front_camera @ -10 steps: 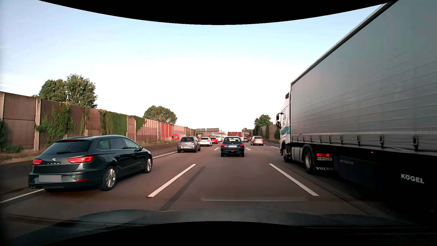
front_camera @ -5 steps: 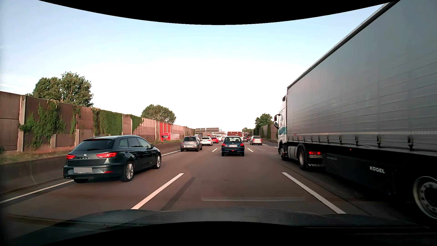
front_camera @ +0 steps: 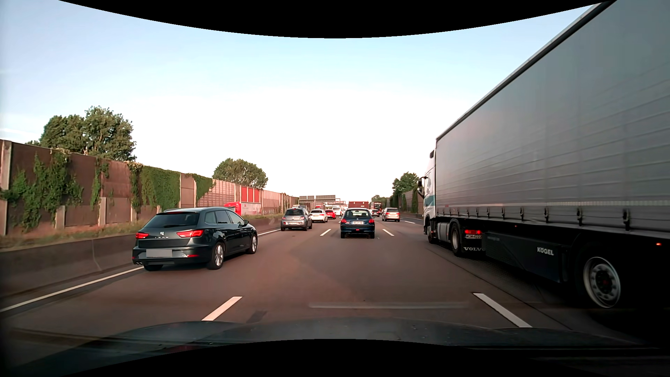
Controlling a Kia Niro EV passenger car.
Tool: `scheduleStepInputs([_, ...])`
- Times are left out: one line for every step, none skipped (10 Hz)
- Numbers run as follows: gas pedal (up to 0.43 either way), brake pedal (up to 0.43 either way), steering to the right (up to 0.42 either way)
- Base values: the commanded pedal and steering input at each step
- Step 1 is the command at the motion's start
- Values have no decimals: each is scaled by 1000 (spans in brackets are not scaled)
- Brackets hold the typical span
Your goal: Follow the waypoints while adhering to traffic rules and regulations
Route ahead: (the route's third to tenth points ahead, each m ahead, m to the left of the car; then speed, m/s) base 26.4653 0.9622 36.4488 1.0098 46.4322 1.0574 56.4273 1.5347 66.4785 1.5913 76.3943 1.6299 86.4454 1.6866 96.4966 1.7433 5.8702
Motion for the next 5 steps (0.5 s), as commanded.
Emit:
scheduleStepInputs([87,0,0])
scheduleStepInputs([98,0,0])
scheduleStepInputs([98,0,0])
scheduleStepInputs([98,0,0])
scheduleStepInputs([110,0,0])
